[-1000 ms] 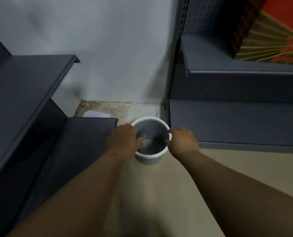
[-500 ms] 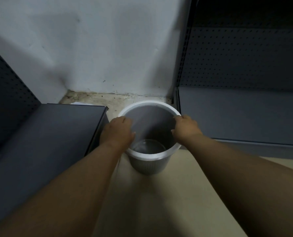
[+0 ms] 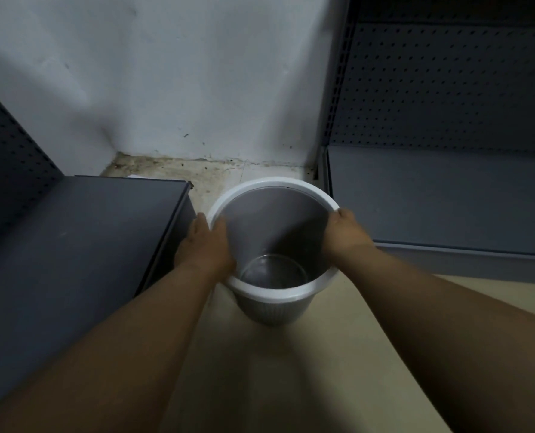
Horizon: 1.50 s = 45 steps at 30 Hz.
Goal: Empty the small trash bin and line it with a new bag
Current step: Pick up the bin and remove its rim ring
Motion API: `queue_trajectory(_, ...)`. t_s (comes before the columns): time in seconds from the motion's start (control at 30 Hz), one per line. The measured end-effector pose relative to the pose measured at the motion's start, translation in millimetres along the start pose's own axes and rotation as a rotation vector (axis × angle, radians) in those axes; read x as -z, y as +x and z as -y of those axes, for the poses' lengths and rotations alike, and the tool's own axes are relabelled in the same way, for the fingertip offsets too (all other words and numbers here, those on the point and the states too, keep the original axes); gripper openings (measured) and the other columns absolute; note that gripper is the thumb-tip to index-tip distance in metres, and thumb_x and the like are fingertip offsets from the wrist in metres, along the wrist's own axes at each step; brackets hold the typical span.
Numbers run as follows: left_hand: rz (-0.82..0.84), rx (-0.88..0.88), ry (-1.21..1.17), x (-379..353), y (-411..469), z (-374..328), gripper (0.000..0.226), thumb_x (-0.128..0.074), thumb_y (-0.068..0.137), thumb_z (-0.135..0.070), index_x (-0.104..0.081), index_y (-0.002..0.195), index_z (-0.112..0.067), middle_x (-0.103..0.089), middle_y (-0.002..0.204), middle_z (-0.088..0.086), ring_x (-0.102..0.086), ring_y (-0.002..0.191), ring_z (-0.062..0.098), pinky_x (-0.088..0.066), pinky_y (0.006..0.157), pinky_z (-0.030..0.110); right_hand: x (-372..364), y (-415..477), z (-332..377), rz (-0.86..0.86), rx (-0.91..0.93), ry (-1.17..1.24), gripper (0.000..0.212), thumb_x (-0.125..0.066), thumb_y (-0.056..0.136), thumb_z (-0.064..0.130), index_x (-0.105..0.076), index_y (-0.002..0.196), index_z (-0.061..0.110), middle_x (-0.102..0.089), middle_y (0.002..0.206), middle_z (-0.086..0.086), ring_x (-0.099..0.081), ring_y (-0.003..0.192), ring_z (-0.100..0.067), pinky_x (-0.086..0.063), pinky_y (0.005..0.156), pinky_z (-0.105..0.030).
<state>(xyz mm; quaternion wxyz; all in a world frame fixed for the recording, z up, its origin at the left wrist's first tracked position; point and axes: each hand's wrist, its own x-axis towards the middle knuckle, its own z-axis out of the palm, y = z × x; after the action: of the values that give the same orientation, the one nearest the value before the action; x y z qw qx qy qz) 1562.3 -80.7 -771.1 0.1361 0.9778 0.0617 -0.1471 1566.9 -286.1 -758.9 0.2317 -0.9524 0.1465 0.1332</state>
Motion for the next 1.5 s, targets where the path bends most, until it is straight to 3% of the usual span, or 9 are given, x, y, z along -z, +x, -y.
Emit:
queue_trajectory(0.17, 0.147, 0.032, 0.125, -4.2, -13.8, 7.1, 0.098, -0.060, 0.082, -0.030, 0.015, 0.147, -0.031, -0.006, 0.156, 0.016, -0.028, 0.136, 0.040, -0.033, 0.108, 0.048, 1.0, -10.9, -1.7, 0.067, -0.127, -0.047, 0.069, -0.056, 0.090, 0.010, -0.020, 0.148, 0.006, -0.033, 0.145, -0.018, -0.041, 0.130, -0.039, -0.039, 0.104, -0.047)
queue_trajectory(0.27, 0.164, 0.106, 0.158, -5.2, -28.0, 6.8, 0.096, -0.053, 0.088, -0.018, 0.024, 0.145, -0.019, -0.008, 0.156, 0.019, -0.029, 0.136, 0.038, -0.033, 0.109, 0.048, -0.8, -21.2, -8.8, 0.117, -0.161, -0.068, 0.044, -0.057, 0.089, 0.011, -0.049, 0.130, 0.000, -0.055, 0.129, -0.019, -0.055, 0.117, -0.034, -0.047, 0.092, -0.038)
queue_trajectory(0.33, 0.109, 0.184, 0.060, -5.6, -33.1, 7.4, 0.075, -0.040, 0.094, -0.017, 0.012, 0.149, -0.011, -0.017, 0.155, 0.020, -0.032, 0.136, 0.037, -0.031, 0.109, 0.048, -1.6, -31.3, -14.6, 0.098, -0.134, -0.091, 0.034, -0.056, 0.091, 0.011, -0.056, 0.122, 0.000, -0.062, 0.120, -0.018, -0.060, 0.110, -0.032, -0.048, 0.084, -0.035)
queue_trajectory(0.4, 0.025, 0.236, -0.026, -6.4, -35.1, 10.4, 0.050, -0.028, 0.098, -0.015, -0.021, 0.146, -0.003, -0.036, 0.147, 0.022, -0.040, 0.131, 0.038, -0.033, 0.107, 0.045, -2.0, -39.6, -19.7, 0.050, -0.125, -0.078, 0.030, -0.054, 0.092, 0.009, -0.058, 0.120, 0.000, -0.063, 0.118, -0.018, -0.062, 0.108, -0.032, -0.049, 0.085, -0.036)
queue_trajectory(0.47, -0.001, 0.255, -0.033, -3.5, -40.0, 11.8, 0.039, -0.035, 0.096, -0.009, -0.046, 0.132, 0.002, -0.050, 0.135, 0.022, -0.050, 0.122, 0.037, -0.041, 0.100, 0.041, -0.5, -47.1, -20.8, 0.020, -0.131, -0.057, 0.027, -0.054, 0.092, 0.008, -0.060, 0.117, 0.000, -0.064, 0.117, -0.018, -0.062, 0.108, -0.032, -0.049, 0.088, -0.036)
queue_trajectory(0.57, -0.002, 0.252, -0.029, 0.8, -46.5, 14.3, 0.032, -0.043, 0.093, -0.002, -0.055, 0.121, 0.007, -0.057, 0.126, 0.024, -0.055, 0.115, 0.037, -0.045, 0.092, 0.039, 2.5, -53.2, -22.2, 0.021, -0.126, -0.066, 0.025, -0.055, 0.091, 0.009, -0.062, 0.113, 0.000, -0.064, 0.116, -0.018, -0.061, 0.101, -0.031, -0.048, 0.083, -0.035)
queue_trajectory(1.0, 0.006, 0.236, 0.044, 18.1, -58.3, 8.4, 0.035, -0.047, 0.092, -0.006, -0.052, 0.125, 0.004, -0.051, 0.134, 0.023, -0.052, 0.121, 0.037, -0.043, 0.098, 0.041, 18.8, -67.9, -19.0, 0.065, -0.066, -0.179, 0.027, -0.058, 0.089, 0.015, -0.061, 0.114, 0.003, -0.062, 0.102, -0.015, -0.060, 0.094, -0.030, -0.043, 0.074, -0.032)
queue_trajectory(1.27, 0.093, 0.230, 0.108, 26.2, -57.4, 0.3, 0.037, -0.053, 0.091, -0.009, -0.051, 0.126, 0.002, -0.051, 0.135, 0.019, -0.051, 0.122, 0.034, -0.043, 0.099, 0.039, 26.5, -73.6, -21.4, 0.166, -0.075, -0.184, 0.027, -0.062, 0.088, 0.018, -0.061, 0.110, 0.003, -0.064, 0.103, -0.015, -0.065, 0.102, -0.029, -0.054, 0.092, -0.037)
queue_trajectory(1.5, -0.013, 0.159, 0.133, 31.1, -63.4, -3.6, 0.029, -0.054, 0.088, -0.007, -0.057, 0.117, -0.001, -0.059, 0.120, 0.018, -0.058, 0.108, 0.034, -0.049, 0.083, 0.038, 29.7, -73.0, -26.2, 0.120, -0.052, -0.208, 0.025, -0.057, 0.090, 0.016, -0.062, 0.110, 0.003, -0.056, 0.087, -0.011, -0.061, 0.083, -0.028, -0.053, 0.079, -0.035)
